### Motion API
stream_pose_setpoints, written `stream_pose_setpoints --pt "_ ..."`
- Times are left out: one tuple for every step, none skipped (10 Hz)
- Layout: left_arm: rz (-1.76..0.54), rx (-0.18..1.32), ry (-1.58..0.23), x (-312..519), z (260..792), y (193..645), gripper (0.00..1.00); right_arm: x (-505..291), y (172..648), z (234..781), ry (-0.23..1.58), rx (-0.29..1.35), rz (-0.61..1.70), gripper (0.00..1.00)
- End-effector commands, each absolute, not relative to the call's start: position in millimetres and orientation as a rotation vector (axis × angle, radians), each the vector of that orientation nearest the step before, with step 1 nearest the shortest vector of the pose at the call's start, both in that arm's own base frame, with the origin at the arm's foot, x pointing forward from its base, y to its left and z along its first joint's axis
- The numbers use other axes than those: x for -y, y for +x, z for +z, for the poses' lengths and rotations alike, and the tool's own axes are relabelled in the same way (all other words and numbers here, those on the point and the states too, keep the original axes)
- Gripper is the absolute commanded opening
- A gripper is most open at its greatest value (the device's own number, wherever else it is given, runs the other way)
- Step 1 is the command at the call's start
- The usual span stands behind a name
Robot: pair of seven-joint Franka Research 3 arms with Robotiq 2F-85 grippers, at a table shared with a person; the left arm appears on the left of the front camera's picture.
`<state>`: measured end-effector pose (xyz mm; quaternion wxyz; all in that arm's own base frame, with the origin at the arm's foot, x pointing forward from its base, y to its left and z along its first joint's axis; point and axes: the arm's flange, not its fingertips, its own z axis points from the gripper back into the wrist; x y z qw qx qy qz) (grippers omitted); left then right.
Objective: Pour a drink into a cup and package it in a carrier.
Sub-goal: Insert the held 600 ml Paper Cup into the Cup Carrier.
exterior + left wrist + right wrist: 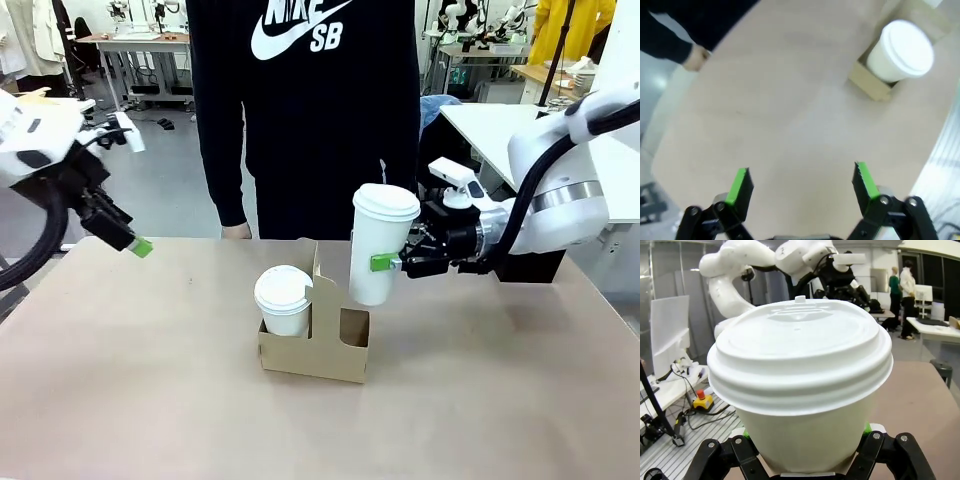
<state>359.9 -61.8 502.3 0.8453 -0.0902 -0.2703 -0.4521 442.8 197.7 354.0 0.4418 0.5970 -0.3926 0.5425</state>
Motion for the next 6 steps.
stream_pose_setpoints --pt "-1.03 0.58 -0.236 41 470 350 1.0 -211 442 347 1.485 0.968 1.373 0.81" --pt "-1.009 0.575 -0.246 38 466 352 1.0 -216 437 343 1.49 0.971 1.377 0.81" --pt "-0.962 0.555 -0.283 38 464 354 1.0 -220 433 340 1.477 0.969 1.373 0.81" --pt "-1.002 0.574 -0.21 38 489 368 1.0 -222 428 336 1.482 0.973 1.374 0.81" --pt "-1.002 0.574 -0.21 38 489 368 1.0 -226 426 331 1.475 0.976 1.374 0.81" --pt "-1.002 0.574 -0.21 38 489 368 1.0 -230 425 326 1.481 0.981 1.369 0.81"
